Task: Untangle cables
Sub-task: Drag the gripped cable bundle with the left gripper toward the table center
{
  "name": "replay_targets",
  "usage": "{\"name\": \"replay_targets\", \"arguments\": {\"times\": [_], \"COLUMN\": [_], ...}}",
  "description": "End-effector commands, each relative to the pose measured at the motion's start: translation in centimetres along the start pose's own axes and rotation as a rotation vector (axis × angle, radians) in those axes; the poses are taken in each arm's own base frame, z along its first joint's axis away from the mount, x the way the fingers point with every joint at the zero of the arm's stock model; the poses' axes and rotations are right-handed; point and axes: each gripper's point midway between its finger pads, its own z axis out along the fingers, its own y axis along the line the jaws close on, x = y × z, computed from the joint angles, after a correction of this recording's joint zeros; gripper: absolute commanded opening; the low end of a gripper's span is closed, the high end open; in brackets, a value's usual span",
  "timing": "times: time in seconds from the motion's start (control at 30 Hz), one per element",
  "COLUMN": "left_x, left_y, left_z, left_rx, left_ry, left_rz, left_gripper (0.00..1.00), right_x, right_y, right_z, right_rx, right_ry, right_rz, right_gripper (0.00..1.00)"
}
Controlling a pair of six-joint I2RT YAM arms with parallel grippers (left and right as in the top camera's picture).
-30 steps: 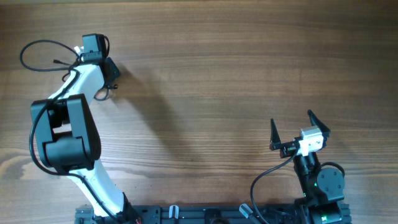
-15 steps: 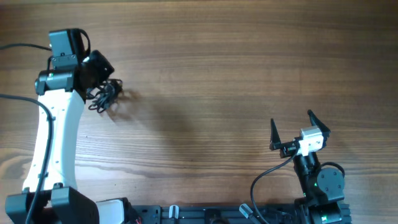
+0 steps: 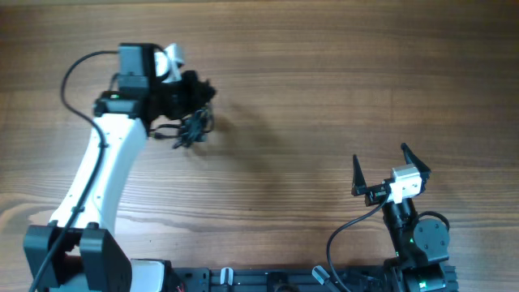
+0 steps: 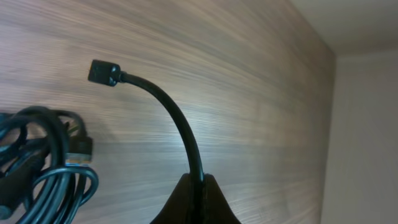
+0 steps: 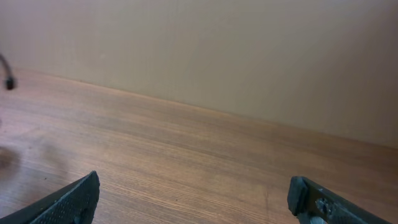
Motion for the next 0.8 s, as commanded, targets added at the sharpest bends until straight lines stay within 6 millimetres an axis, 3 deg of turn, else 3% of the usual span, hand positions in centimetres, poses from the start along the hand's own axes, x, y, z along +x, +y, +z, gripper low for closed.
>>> {"name": "replay_targets", "arguments": {"times": [0.0, 0.17, 0.23, 0.37, 0.57, 0.67, 0.77], "left_x": [1.4, 4.5, 6.9, 10.2, 11.0, 10.7, 10.0], "left_y": [-2.4, -4.2, -4.8, -4.0, -3.3, -3.8, -4.7], "left_z": [2.3, 5.5, 7.7, 11.1, 12.1, 12.2, 11.9], "left_rx": [-0.064, -0.222, -0.244, -0.276, -0.295, -0.279, -0.258], "left_ry": [-0.027, -0.075, -0.031, 0.065, 0.095, 0.078, 0.060], "left_rz": [0.081, 0.213, 0.267, 0.305, 0.308, 0.311, 0.313], "left_gripper": [0.04, 0.04, 0.04, 0.06, 0.19, 0.33, 0.81], "right_x": [-0.2, -0.2, -0.2, -0.2, -0.2, -0.2, -0.2], "right_y": [0.1, 0.1, 0.1, 0.1, 0.1, 0.1, 0.1], "right_z": [0.0, 0.0, 0.0, 0.0, 0.0, 0.0, 0.0], "right_rx": [-0.007, -0.007, -0.007, -0.007, -0.007, -0.007, -0.007], "right_ry": [-0.008, -0.008, -0.008, -0.008, -0.008, -0.008, -0.008], "right_rz": [0.012, 0.013, 0.013, 0.013, 0.013, 0.013, 0.013], "right_gripper": [1.00, 1.00, 1.00, 1.00, 1.00, 1.00, 1.00]}}
